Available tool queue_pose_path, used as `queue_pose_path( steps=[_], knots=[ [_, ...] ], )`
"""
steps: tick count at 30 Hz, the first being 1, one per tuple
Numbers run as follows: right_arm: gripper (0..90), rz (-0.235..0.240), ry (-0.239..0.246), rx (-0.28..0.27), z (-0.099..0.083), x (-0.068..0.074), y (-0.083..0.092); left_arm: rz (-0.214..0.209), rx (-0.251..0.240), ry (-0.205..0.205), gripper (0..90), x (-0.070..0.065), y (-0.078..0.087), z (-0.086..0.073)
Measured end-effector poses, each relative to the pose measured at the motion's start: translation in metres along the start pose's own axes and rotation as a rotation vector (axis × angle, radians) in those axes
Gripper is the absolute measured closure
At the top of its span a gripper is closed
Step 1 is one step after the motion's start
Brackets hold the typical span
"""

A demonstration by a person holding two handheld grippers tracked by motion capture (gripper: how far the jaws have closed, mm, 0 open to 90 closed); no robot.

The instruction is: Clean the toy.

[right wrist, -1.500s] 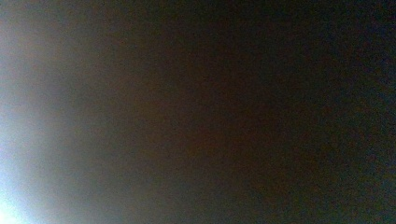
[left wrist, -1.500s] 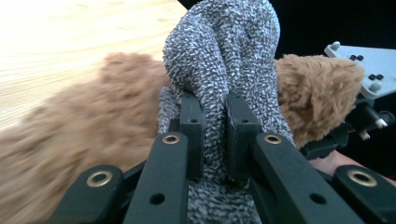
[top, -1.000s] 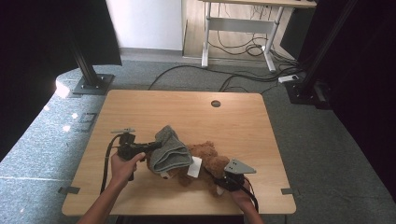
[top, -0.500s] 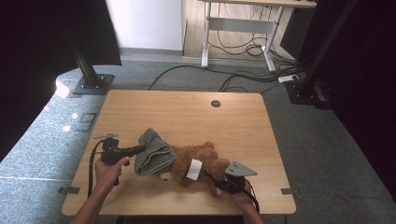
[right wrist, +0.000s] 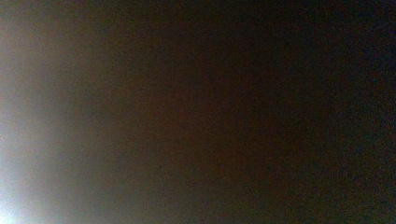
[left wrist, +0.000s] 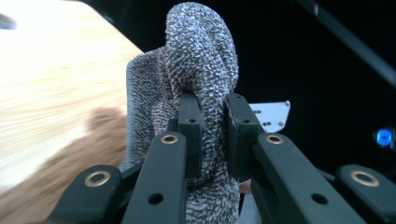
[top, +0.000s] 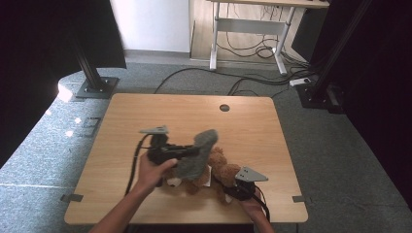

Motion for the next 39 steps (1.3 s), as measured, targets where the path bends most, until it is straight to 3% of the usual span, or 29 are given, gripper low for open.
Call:
queue_pose_path(
  steps=[1,5,8,11,17,21,25,27,32,37,39],
  knots=[
    [62.2,0.000,0.000,-0.005,0.000,0.000,0.000,0.002,0.037,-0.001,78.3,-0.002,-0.017,-0.005],
    [62.2,0.000,-0.003,-0.004,0.000,-0.001,0.000,0.042,0.165,-0.021,78.2,0.001,-0.056,-0.036],
    [62.2,-0.004,-0.003,0.016,-0.004,-0.002,0.000,0.043,0.161,0.004,78.9,0.007,-0.059,-0.049],
    [62.2,0.009,-0.005,0.016,-0.005,-0.001,0.001,0.058,0.158,0.011,79.1,0.013,-0.050,-0.052],
    [62.2,0.009,-0.001,0.017,-0.004,-0.001,0.000,0.098,0.156,-0.023,78.9,0.022,-0.033,-0.055],
    [62.3,0.009,-0.004,0.013,-0.004,-0.002,0.001,0.098,0.130,0.026,78.7,0.033,-0.016,-0.053],
    [62.8,0.015,-0.017,0.012,-0.005,-0.004,0.001,0.158,0.090,0.038,78.7,0.051,0.010,-0.042],
    [63.0,0.016,-0.011,0.010,-0.004,-0.004,0.001,0.183,0.068,0.069,78.7,0.064,0.025,-0.039],
    [63.2,0.012,-0.009,0.010,-0.004,-0.004,0.001,0.229,0.032,0.100,78.9,0.084,0.051,-0.038],
    [63.5,0.015,-0.003,0.011,-0.004,-0.002,0.001,0.195,-0.032,0.180,78.7,0.096,0.082,-0.048],
    [63.5,0.016,-0.001,0.010,-0.004,-0.002,0.001,0.194,-0.052,0.193,78.7,0.097,0.091,-0.050]
  ],
)
Point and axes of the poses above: each handheld gripper's, and its own axes: y roughly backward along the jaws, z roughly out of its top, x roughly to its left, the point moved 7 cm from there along -y, roughly forward along the jaws, and after that the axes turned 8 degrees about -x, right-handed, at the moved point
